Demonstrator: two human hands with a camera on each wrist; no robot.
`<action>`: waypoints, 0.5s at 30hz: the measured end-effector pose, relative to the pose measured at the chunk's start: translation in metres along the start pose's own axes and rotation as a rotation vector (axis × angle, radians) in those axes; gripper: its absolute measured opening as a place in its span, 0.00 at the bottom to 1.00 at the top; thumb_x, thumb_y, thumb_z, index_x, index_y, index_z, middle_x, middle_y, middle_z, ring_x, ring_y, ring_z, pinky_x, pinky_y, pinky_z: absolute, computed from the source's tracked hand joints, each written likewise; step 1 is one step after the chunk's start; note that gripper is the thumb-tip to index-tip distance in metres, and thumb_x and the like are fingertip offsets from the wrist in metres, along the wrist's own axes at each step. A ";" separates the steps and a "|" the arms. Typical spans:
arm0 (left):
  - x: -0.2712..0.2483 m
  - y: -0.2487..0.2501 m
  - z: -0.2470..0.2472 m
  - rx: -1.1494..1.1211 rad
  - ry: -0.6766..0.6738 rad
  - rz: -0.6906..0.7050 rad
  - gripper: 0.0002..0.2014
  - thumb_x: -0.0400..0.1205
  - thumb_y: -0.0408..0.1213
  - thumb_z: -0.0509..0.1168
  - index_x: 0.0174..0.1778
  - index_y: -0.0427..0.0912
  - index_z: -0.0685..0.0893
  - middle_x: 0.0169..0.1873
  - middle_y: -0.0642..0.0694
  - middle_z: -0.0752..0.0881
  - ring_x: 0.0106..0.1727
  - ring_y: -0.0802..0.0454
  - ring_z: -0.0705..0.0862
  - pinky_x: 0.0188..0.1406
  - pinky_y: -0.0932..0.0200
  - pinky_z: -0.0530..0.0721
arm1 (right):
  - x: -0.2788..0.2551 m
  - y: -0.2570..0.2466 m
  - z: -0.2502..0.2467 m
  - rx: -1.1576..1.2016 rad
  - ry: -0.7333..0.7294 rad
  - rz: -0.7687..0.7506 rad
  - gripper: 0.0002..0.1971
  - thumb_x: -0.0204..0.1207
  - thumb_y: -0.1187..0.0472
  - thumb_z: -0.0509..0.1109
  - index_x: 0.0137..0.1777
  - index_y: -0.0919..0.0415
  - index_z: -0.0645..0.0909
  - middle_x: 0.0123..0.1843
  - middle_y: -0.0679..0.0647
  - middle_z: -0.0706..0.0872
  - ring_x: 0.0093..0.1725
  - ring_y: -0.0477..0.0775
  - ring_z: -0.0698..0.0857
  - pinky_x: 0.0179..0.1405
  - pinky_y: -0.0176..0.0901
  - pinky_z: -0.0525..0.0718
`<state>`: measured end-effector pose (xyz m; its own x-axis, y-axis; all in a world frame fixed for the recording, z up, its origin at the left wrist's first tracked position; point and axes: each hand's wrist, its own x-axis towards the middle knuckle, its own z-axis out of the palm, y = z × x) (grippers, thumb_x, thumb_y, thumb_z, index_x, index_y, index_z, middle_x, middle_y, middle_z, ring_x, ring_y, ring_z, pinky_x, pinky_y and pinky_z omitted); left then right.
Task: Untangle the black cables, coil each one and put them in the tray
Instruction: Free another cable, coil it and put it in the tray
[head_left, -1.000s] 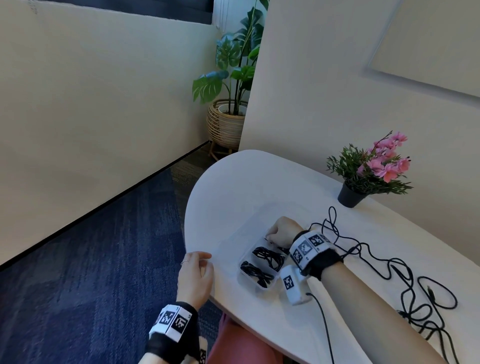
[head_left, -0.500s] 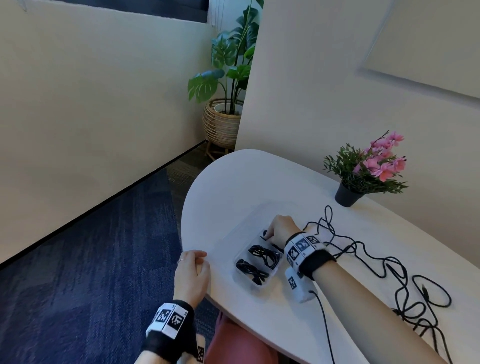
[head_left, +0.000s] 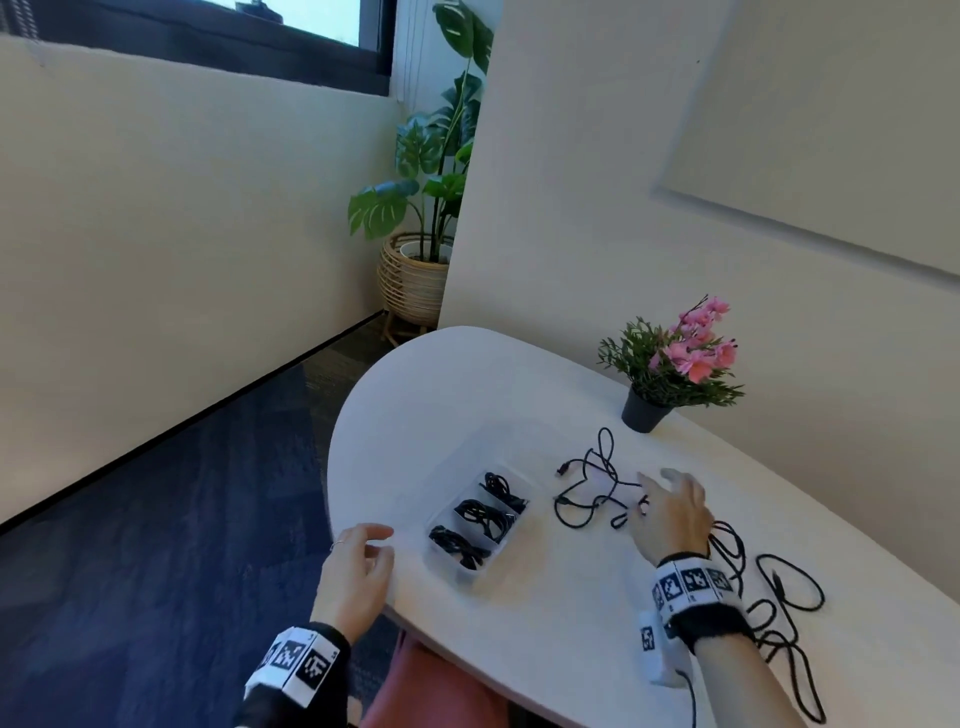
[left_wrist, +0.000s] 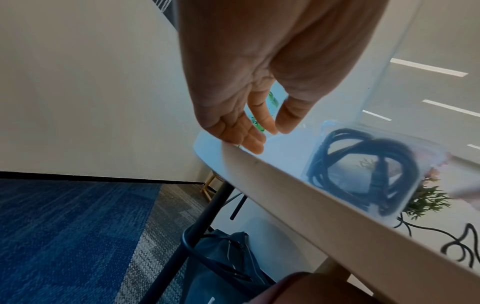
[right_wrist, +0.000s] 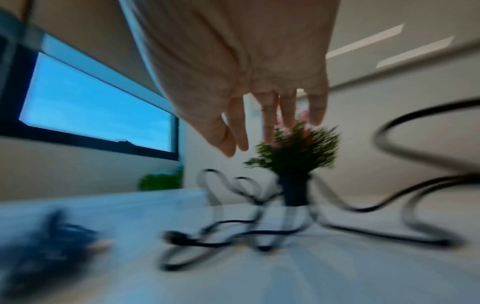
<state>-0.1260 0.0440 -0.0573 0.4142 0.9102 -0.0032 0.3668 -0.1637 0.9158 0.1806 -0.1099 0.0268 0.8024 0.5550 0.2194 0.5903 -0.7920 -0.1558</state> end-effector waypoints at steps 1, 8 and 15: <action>-0.003 0.003 0.000 0.003 -0.019 0.008 0.09 0.83 0.32 0.62 0.56 0.47 0.81 0.55 0.50 0.79 0.50 0.58 0.80 0.51 0.60 0.77 | 0.003 0.020 -0.002 -0.135 -0.076 0.153 0.28 0.76 0.49 0.68 0.75 0.51 0.70 0.81 0.60 0.60 0.80 0.67 0.52 0.73 0.67 0.63; -0.020 0.019 -0.001 0.030 -0.027 0.078 0.09 0.82 0.32 0.62 0.55 0.48 0.81 0.56 0.50 0.80 0.49 0.61 0.80 0.53 0.60 0.76 | -0.008 0.114 0.033 -0.148 -0.546 0.435 0.39 0.73 0.44 0.67 0.81 0.56 0.57 0.77 0.62 0.68 0.71 0.65 0.74 0.58 0.47 0.80; -0.040 0.035 0.006 0.046 -0.083 0.116 0.09 0.83 0.33 0.60 0.56 0.46 0.83 0.57 0.50 0.80 0.49 0.61 0.80 0.52 0.64 0.73 | -0.036 0.093 0.015 0.327 -0.152 0.416 0.05 0.75 0.74 0.60 0.45 0.66 0.77 0.44 0.64 0.81 0.44 0.63 0.79 0.42 0.46 0.75</action>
<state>-0.1246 -0.0006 -0.0280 0.5223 0.8502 0.0665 0.3493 -0.2844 0.8928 0.2083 -0.1997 -0.0099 0.9631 0.2618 -0.0619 0.1979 -0.8455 -0.4960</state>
